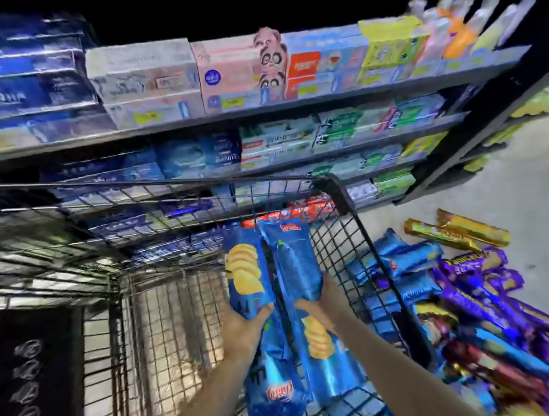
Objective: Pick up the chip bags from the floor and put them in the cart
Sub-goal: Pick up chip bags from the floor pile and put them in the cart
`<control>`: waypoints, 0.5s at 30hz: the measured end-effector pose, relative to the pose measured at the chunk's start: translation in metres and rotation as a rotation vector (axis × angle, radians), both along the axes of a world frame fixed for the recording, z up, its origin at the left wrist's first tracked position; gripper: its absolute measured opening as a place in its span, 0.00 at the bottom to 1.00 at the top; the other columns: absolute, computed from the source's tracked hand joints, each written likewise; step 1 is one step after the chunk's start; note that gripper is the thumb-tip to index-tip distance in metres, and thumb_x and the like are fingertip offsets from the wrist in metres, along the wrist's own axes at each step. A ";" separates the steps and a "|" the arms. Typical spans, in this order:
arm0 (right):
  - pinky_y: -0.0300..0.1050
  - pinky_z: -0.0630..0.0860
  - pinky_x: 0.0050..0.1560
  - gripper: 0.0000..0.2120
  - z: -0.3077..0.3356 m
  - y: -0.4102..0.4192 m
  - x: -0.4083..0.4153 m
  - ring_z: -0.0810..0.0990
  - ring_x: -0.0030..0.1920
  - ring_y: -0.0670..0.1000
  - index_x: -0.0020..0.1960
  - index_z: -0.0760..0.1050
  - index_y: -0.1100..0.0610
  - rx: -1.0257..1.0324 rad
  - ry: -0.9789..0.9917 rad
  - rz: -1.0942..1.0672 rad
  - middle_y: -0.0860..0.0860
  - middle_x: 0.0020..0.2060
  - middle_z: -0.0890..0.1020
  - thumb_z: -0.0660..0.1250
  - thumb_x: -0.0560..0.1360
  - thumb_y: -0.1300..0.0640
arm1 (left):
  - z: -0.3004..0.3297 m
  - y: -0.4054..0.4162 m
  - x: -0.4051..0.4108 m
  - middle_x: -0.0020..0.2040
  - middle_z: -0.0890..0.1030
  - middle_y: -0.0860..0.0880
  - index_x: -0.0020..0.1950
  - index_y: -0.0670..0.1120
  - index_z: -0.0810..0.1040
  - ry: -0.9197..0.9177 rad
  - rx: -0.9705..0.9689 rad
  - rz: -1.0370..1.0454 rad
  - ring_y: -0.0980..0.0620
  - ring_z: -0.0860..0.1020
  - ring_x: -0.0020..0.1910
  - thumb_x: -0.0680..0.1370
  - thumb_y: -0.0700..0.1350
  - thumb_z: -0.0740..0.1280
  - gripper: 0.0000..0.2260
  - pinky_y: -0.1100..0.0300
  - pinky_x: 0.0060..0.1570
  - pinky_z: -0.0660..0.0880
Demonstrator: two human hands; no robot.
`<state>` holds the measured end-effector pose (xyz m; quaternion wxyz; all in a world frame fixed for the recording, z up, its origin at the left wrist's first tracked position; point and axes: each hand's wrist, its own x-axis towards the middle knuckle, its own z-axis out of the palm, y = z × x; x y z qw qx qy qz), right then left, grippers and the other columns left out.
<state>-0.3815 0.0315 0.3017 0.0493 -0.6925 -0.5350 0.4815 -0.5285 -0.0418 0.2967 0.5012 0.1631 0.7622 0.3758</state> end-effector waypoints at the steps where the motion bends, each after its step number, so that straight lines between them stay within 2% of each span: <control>1: 0.44 0.72 0.43 0.27 -0.008 0.003 0.000 0.74 0.44 0.50 0.61 0.66 0.58 -0.006 -0.036 0.031 0.50 0.48 0.76 0.75 0.67 0.58 | -0.007 0.002 0.001 0.61 0.73 0.49 0.68 0.39 0.63 0.019 -0.012 -0.018 0.51 0.72 0.56 0.68 0.50 0.76 0.36 0.55 0.55 0.69; 3: 0.42 0.69 0.43 0.27 -0.030 0.010 0.002 0.72 0.45 0.50 0.62 0.64 0.57 -0.035 -0.055 0.041 0.50 0.48 0.73 0.74 0.69 0.58 | -0.029 0.006 0.002 0.60 0.74 0.48 0.68 0.40 0.63 0.045 -0.031 -0.047 0.49 0.73 0.53 0.71 0.49 0.74 0.32 0.56 0.52 0.70; 6: 0.53 0.76 0.54 0.32 -0.067 0.008 0.002 0.77 0.54 0.56 0.64 0.63 0.58 -0.070 -0.080 0.012 0.53 0.54 0.76 0.76 0.67 0.56 | -0.058 0.005 0.005 0.55 0.71 0.53 0.68 0.42 0.63 0.065 -0.029 -0.070 0.48 0.74 0.56 0.71 0.48 0.74 0.31 0.58 0.53 0.69; 9: 0.57 0.74 0.60 0.39 -0.094 0.004 0.004 0.75 0.61 0.61 0.68 0.61 0.60 -0.031 -0.159 0.074 0.58 0.60 0.75 0.77 0.64 0.49 | -0.082 0.001 0.006 0.55 0.70 0.52 0.67 0.42 0.62 0.050 -0.052 -0.117 0.52 0.72 0.54 0.72 0.43 0.73 0.29 0.60 0.53 0.67; 11: 0.57 0.70 0.64 0.41 -0.094 0.005 0.005 0.72 0.64 0.61 0.70 0.60 0.61 -0.016 -0.199 0.080 0.60 0.63 0.72 0.74 0.65 0.47 | -0.090 0.000 0.006 0.57 0.73 0.51 0.66 0.43 0.64 0.053 -0.041 -0.139 0.49 0.74 0.59 0.72 0.41 0.73 0.27 0.59 0.56 0.68; 13: 0.56 0.67 0.66 0.39 -0.079 0.004 0.006 0.69 0.66 0.61 0.70 0.61 0.60 -0.014 -0.213 0.083 0.59 0.65 0.70 0.71 0.67 0.44 | -0.093 -0.002 0.003 0.60 0.75 0.49 0.64 0.44 0.67 0.068 -0.055 -0.150 0.46 0.75 0.61 0.71 0.45 0.73 0.25 0.54 0.60 0.71; 15: 0.52 0.66 0.68 0.36 -0.061 0.002 0.007 0.67 0.68 0.59 0.71 0.60 0.60 0.002 -0.127 0.105 0.57 0.66 0.69 0.69 0.71 0.46 | -0.076 0.002 0.001 0.60 0.78 0.45 0.62 0.45 0.70 0.114 -0.029 -0.156 0.43 0.77 0.60 0.71 0.48 0.73 0.22 0.51 0.58 0.73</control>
